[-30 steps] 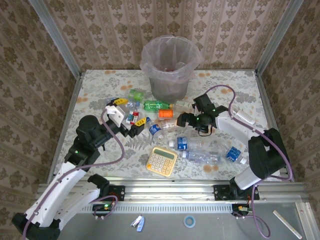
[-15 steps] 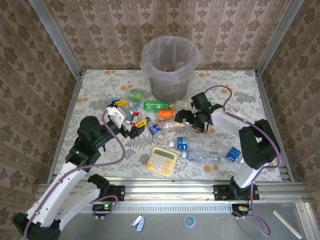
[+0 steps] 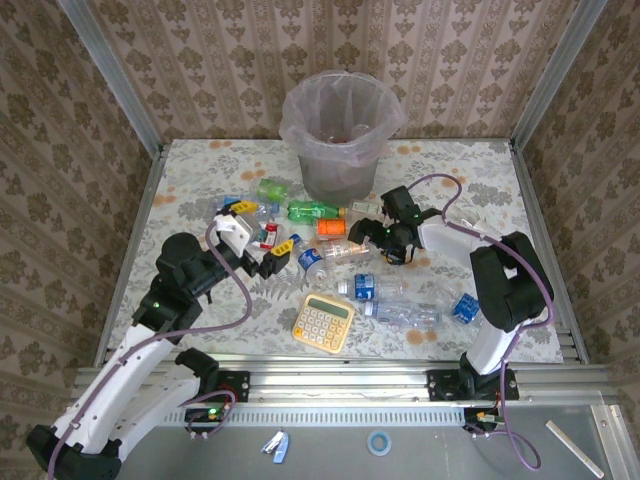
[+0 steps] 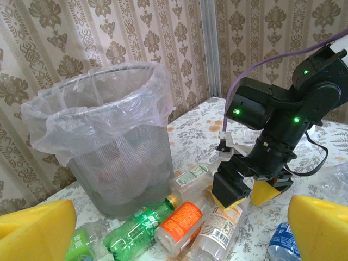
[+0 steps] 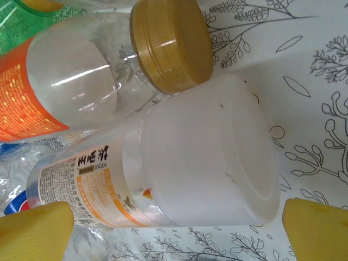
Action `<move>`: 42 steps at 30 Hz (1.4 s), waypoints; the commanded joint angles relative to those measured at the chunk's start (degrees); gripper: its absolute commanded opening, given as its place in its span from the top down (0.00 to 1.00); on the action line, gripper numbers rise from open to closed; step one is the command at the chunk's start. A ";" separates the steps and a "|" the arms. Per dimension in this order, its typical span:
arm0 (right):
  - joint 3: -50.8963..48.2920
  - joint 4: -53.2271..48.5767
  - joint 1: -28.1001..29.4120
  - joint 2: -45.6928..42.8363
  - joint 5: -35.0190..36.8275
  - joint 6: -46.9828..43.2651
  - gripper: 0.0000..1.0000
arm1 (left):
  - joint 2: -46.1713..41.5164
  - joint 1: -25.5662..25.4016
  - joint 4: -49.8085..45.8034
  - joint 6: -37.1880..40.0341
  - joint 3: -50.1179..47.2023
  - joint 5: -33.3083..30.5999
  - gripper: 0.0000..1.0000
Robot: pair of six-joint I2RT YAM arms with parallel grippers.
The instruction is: Throw the plastic bottles in the bin
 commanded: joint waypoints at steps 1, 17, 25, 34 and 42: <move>1.47 1.32 -0.46 2.17 -0.74 2.31 0.00 | -0.81 0.52 1.77 -0.42 -0.46 -0.03 0.00; 2.25 0.58 -0.49 5.83 0.40 2.89 0.00 | -0.82 0.57 1.68 -0.16 -0.63 -0.55 0.00; 1.16 -1.22 -0.53 4.83 2.49 0.24 0.03 | -0.94 0.54 1.61 -0.07 -0.71 -0.55 0.00; -0.54 -5.70 -0.49 -0.77 7.39 -4.23 0.05 | -1.10 0.53 1.67 0.11 -0.81 -0.60 0.00; -0.34 -7.71 0.82 -4.33 8.94 -5.01 0.03 | -1.21 0.56 1.63 0.19 -0.81 -0.66 0.00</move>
